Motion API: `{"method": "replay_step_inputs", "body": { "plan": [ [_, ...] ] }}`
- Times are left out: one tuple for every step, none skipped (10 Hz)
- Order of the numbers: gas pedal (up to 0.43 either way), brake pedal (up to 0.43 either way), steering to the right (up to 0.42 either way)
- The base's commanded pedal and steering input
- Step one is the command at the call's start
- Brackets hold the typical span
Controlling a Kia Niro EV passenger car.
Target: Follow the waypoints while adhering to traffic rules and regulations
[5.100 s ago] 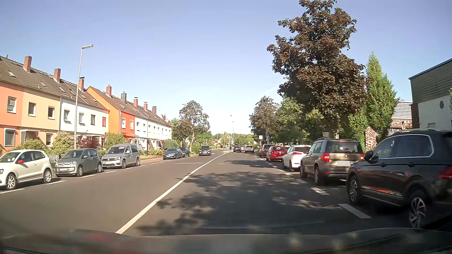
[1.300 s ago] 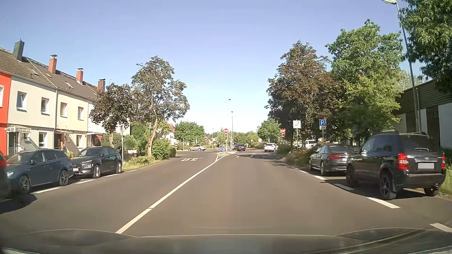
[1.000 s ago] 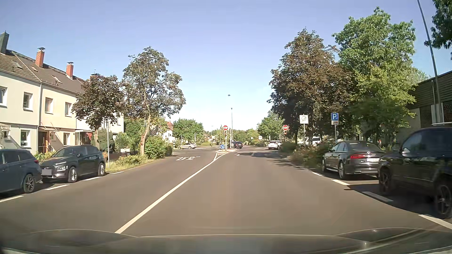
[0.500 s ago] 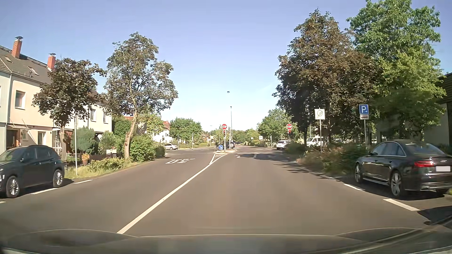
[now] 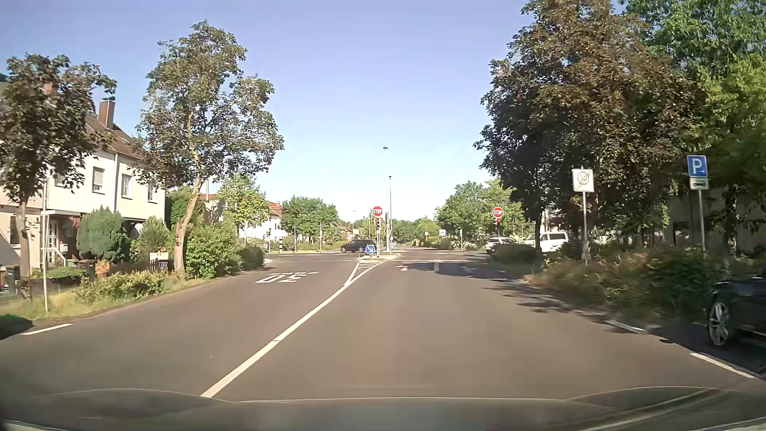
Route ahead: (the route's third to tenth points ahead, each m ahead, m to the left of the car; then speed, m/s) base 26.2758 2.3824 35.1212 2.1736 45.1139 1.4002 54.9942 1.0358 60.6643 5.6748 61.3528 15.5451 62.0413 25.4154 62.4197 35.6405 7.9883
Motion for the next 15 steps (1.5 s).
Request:
{"method": "replay_step_inputs", "body": {
  "plan": [
    [0.0, 0.0, 0.006],
    [0.0, 0.0, 0.006],
    [0.0, 0.0, 0.006],
    [0.0, 0.006, 0.006],
    [0.0, 0.037, 0.006],
    [0.0, 0.067, 0.006],
    [0.0, 0.104, 0.006],
    [0.0, 0.14, 0.006],
    [0.0, 0.146, 0.006],
    [0.0, 0.146, 0.006],
    [0.0, 0.146, 0.006],
    [0.0, 0.146, 0.006],
    [0.0, 0.14, 0.006],
    [0.0, 0.146, 0.004],
    [0.0, 0.146, 0.001]
  ]
}}
